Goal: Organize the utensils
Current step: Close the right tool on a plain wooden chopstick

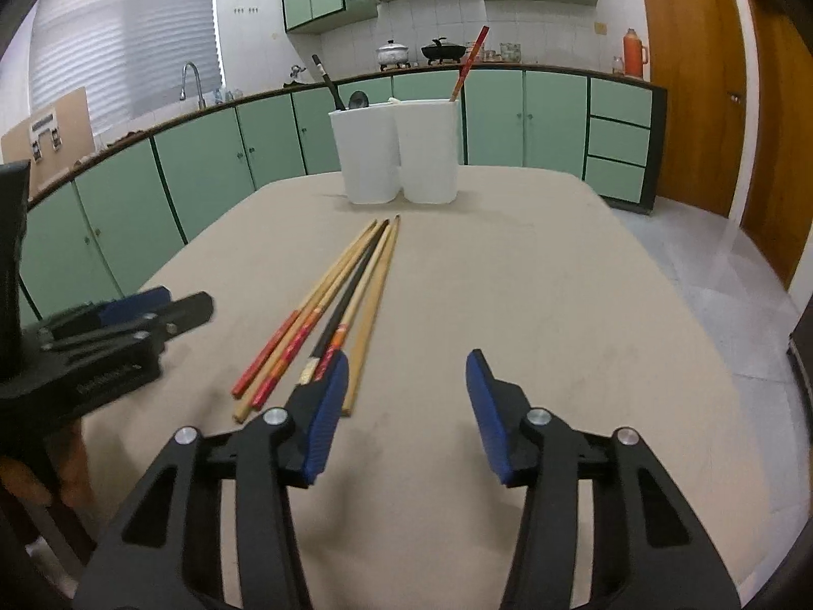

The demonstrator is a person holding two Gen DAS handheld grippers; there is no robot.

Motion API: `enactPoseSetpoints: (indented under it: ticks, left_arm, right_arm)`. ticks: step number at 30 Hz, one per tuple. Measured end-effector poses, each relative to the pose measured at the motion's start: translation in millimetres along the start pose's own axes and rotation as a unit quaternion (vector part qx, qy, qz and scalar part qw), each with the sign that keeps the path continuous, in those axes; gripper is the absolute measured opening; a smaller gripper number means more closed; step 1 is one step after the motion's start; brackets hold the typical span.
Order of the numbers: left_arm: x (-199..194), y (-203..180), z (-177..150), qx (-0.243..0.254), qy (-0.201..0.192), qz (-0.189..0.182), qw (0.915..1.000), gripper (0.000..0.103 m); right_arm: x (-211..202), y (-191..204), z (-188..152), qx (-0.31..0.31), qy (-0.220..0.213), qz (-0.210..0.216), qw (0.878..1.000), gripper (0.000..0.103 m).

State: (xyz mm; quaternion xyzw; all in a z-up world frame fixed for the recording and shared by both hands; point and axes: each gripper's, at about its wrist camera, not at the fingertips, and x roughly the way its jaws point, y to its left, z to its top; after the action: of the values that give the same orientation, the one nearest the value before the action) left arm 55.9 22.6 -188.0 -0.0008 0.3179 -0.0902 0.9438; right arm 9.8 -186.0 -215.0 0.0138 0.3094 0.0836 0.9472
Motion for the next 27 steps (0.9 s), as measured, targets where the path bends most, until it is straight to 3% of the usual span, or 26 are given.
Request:
enactPoseSetpoints:
  ticks: [7,13,18,27]
  left_arm:
    - [0,-5,-9,0.01,-0.004,0.0,0.9999,0.054]
    - [2,-3,-8,0.005,0.003,-0.001,1.0,0.054]
    - [4,-3,-9,-0.004,0.016,-0.008,0.9998,0.054]
    - [7,-10,-14,-0.005,0.034,-0.02,0.9992,0.054]
  right_arm:
    - [9,12,-8,-0.022,0.009,0.007,1.0,0.038]
    - [17,18,-11,-0.034,0.022,0.004,0.999,0.02]
    - [21,21,-12,-0.04,0.034,0.013,0.999,0.012]
    - [24,17,-10,-0.04,0.044,0.015,0.998,0.006]
